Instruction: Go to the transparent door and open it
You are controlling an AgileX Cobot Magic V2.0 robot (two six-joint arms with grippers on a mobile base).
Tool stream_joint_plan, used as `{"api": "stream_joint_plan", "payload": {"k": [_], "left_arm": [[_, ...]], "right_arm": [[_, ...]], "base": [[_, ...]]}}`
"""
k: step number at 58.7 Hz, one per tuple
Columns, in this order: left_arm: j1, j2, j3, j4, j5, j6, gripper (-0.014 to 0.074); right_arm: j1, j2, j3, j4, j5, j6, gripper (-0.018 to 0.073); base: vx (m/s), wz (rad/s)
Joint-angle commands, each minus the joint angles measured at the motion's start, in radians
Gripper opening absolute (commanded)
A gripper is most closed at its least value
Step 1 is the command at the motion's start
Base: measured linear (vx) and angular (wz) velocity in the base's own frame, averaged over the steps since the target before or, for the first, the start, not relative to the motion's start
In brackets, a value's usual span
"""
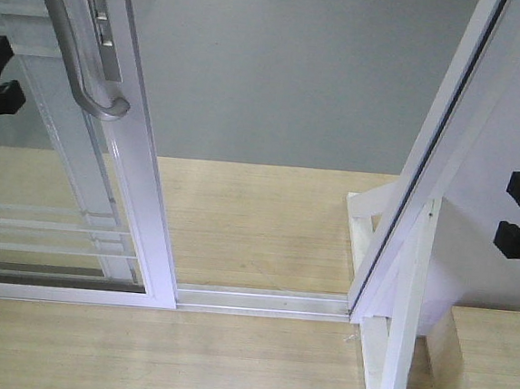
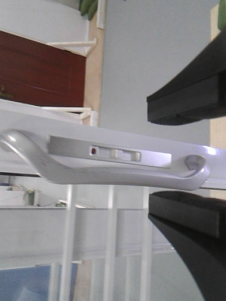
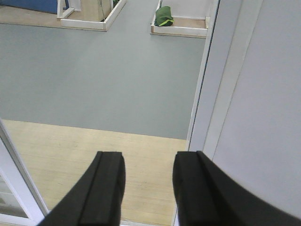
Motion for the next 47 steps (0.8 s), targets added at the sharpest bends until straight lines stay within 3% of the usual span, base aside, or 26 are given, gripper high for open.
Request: {"api": "stream_joint_plan", "payload": {"k": [1, 11, 29, 33, 38, 45, 47], "left_arm": [[-0.003, -0.108, -0.015, 0.0, -0.023, -0.004, 0.044], [-0.003, -0.255, -0.01, 0.0, 0.044, -0.004, 0.044], [-0.003, -0.326, -0.008, 0.0, 0.028, -0.002, 0.0418], [-0.003, -0.353, 0.01, 0.009, 0.041, -0.004, 0.0358], [-0.003, -0.409, 0.034, 0.036, 0.059, -0.026, 0.0214], [-0.003, -0.53, 0.082, 0.135, 0.082, -0.056, -0.0006], [-0.002, -0.571, 0.101, 0.162, 0.096, -0.058, -0.0009]], "right_arm": [[-0.005, -0.004, -0.03, -0.002, -0.073, -0.006, 0.0333], [-0.005, -0.004, -0.03, -0.002, -0.073, -0.006, 0.0333], [-0.005, -0.004, -0.03, -0.002, -0.073, -0.006, 0.0333], [-0.005, -0.004, -0.03, -0.002, -0.073, -0.006, 0.0333], [-0.005, -0.004, -0.03, -0.002, -0.073, -0.006, 0.0333], [-0.005, -0.004, -0.03, -0.002, -0.075, -0.006, 0.0333], [-0.005, -0.004, -0.03, -0.002, -0.075, -0.006, 0.0333]], "base": [[0.0, 0.0], [0.0, 0.0], [0.0, 0.0], [0.0, 0.0], [0.0, 0.0], [0.0, 0.0], [0.0, 0.0]]}}
